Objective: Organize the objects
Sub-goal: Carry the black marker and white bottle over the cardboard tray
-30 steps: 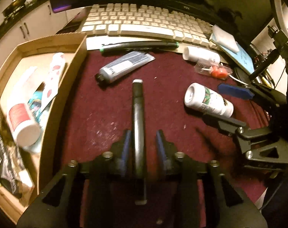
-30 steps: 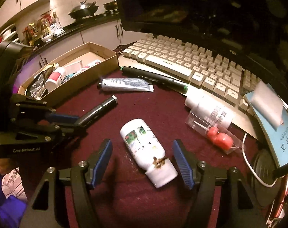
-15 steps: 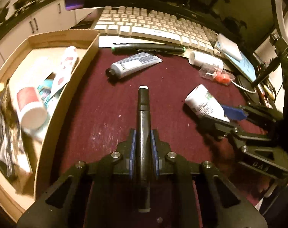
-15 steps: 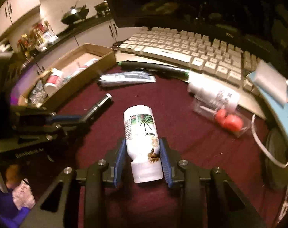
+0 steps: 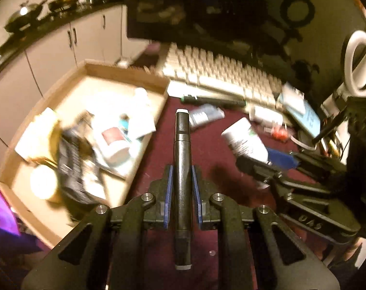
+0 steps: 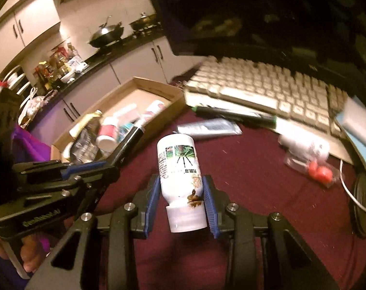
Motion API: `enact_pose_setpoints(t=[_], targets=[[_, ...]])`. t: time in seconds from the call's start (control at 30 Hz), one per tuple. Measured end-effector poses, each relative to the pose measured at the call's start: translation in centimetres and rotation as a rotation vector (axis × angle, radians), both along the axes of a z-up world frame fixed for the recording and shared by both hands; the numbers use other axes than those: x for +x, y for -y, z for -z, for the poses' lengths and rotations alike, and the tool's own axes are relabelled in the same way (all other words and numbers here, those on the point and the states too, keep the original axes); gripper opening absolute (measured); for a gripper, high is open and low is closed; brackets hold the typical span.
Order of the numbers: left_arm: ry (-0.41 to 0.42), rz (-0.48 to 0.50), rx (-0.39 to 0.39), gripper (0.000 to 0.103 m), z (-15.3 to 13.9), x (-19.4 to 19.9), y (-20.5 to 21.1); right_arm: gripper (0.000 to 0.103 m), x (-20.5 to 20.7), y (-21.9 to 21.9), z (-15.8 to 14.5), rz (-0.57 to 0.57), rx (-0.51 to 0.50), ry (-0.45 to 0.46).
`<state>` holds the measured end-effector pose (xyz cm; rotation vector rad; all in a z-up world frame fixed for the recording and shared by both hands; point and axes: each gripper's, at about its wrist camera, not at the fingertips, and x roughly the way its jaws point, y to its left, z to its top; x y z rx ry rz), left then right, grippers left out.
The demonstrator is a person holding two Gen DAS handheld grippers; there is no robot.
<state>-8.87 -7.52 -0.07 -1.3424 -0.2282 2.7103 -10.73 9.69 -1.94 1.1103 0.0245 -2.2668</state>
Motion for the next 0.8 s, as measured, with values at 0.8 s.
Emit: enact_pose_setpoints(t=[0.8], targets=[[0.086,-0.196,0.017,0.015,-0.3,-10.4,14.7,0.035,-8.1,12.2,-2.1,-0.172,0.081,-0.06]])
